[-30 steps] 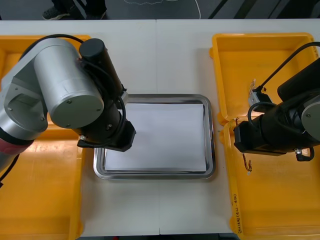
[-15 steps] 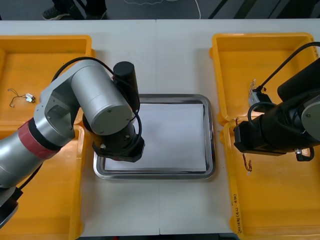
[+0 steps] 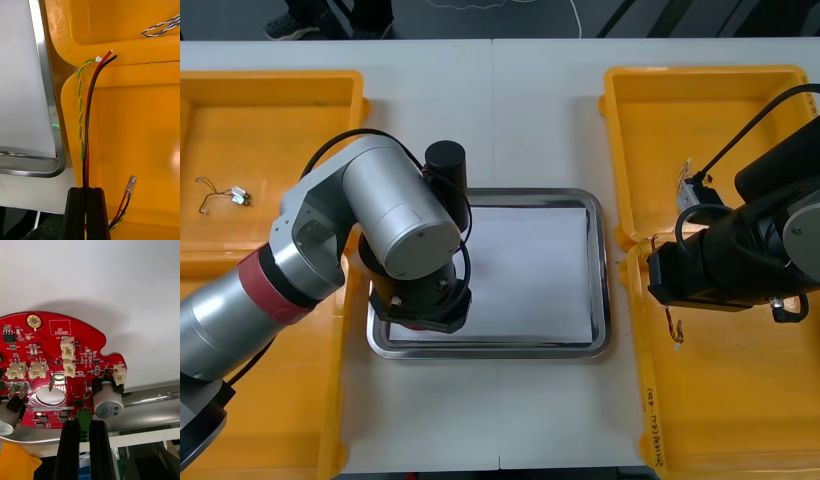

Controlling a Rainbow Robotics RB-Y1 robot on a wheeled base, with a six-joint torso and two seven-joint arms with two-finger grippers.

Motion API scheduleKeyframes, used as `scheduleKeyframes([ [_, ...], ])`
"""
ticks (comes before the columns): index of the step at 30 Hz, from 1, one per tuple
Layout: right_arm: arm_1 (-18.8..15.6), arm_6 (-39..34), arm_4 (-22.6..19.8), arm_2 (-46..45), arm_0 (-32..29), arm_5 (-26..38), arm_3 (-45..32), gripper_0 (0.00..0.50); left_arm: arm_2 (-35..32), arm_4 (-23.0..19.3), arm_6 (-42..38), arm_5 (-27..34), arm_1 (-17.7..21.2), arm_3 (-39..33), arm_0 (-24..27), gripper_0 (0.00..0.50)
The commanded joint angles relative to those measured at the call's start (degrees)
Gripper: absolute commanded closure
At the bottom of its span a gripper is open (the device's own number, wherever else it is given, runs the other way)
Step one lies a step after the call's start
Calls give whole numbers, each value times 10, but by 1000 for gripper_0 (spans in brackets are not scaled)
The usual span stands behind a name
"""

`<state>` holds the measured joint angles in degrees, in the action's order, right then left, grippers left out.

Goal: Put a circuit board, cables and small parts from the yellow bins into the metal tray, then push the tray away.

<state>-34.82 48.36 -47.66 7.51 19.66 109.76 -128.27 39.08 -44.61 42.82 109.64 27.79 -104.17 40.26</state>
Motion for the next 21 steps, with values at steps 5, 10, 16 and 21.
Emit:
scheduleKeyframes([
  [5,-5,-12,0,5,12,2,-3,500,5,22,66,0,-31,5,-15,500],
  [10,-5,-12,0,4,12,2,-3,500,5,29,74,-7,-34,5,-24,500],
  [16,-5,-12,0,5,12,2,-3,500,5,35,79,-14,-35,5,-31,488],
  [21,-6,-12,0,4,12,2,-3,500,5,40,82,-20,-37,5,-35,403],
])
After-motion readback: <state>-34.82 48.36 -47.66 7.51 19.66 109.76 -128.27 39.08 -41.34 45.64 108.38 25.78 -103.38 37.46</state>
